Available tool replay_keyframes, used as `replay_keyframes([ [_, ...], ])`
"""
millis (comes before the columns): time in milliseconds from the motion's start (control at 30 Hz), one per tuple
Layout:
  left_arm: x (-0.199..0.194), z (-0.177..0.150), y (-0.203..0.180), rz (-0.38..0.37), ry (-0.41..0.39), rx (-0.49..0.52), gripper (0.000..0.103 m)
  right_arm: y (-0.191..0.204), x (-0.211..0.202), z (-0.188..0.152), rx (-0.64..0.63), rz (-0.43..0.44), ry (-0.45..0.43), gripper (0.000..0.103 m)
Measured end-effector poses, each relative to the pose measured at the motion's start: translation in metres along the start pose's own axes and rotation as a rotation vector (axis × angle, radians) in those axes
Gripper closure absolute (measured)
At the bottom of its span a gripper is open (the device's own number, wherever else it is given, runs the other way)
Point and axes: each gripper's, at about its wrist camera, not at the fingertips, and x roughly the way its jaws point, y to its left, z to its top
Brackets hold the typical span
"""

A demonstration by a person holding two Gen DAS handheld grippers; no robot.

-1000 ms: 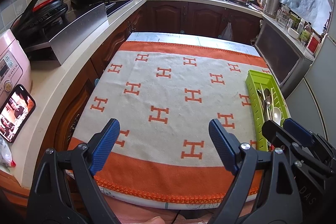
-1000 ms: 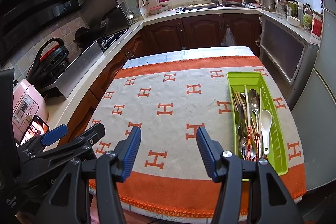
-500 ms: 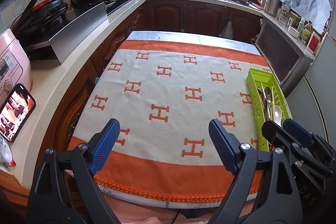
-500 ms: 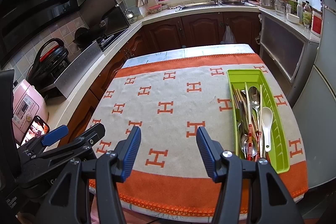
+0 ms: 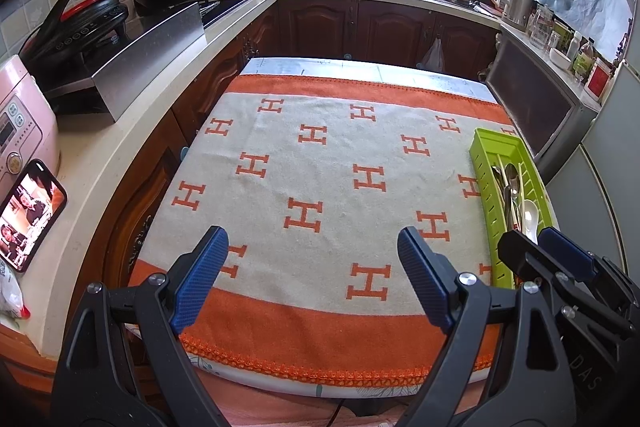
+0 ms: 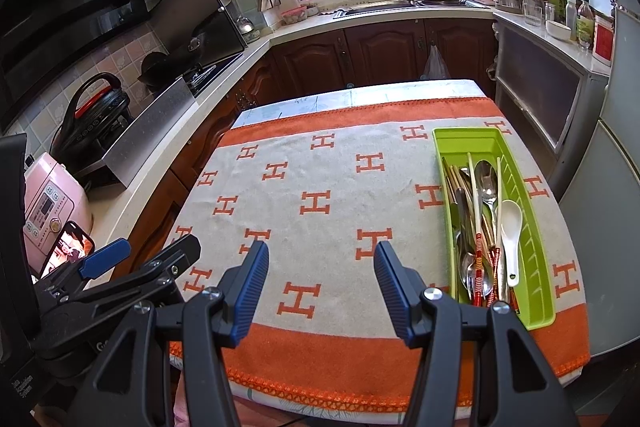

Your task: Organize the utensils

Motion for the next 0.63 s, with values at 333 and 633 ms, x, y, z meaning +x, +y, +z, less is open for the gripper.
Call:
replay_keyframes([
  [333,0.0006,-0.0004,-0.0001,0.0,0.002,0.0,0.018,0.0003,0.0007,-0.0001,0.0,-0.001,0.002,0.048],
  [633,0.0061,-0.0023,0.0064,-0.005,0.014,-0.002,0.018,0.0015,0.0047,-0.0022,0.001,-0.004,0.009,0.048],
])
